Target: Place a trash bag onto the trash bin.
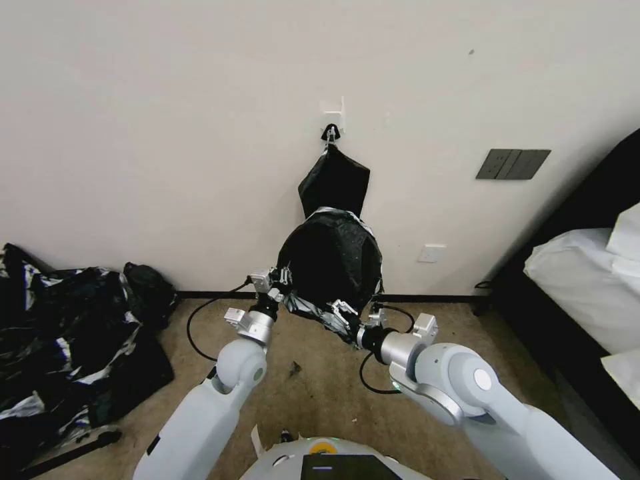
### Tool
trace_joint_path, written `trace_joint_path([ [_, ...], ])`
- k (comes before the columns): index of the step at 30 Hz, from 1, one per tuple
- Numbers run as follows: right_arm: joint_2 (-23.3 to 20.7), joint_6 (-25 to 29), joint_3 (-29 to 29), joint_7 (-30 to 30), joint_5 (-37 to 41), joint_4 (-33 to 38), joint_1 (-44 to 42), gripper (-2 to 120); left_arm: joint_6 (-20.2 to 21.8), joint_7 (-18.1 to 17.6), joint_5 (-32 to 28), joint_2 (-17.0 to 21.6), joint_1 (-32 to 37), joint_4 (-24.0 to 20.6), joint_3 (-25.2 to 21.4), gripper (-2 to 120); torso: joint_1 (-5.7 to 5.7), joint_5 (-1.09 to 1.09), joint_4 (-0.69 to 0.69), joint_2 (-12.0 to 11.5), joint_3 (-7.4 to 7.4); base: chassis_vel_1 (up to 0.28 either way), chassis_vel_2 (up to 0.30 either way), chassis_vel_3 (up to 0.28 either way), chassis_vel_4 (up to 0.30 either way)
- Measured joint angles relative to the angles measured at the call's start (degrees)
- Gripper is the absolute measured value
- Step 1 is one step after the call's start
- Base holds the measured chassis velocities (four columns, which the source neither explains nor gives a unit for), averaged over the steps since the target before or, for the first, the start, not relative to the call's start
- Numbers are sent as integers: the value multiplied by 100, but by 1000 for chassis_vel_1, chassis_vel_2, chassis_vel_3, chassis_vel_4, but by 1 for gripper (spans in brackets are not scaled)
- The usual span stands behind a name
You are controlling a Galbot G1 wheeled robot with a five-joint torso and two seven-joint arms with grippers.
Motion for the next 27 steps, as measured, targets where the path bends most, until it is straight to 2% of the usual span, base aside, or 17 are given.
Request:
trace_joint_path([
  [11, -30, -170, -80, 29, -40, 6, -78, 100, 4, -6, -7, -21, -51, -13, 54, 1, 0, 0, 0, 0, 0, 0, 0, 0, 0],
  [27, 7, -424, -349, 102, -737, -153, -198, 100, 258, -312, -536, -97, -127, -133, 97, 1, -1, 0, 0, 0, 0, 0, 0, 0, 0],
])
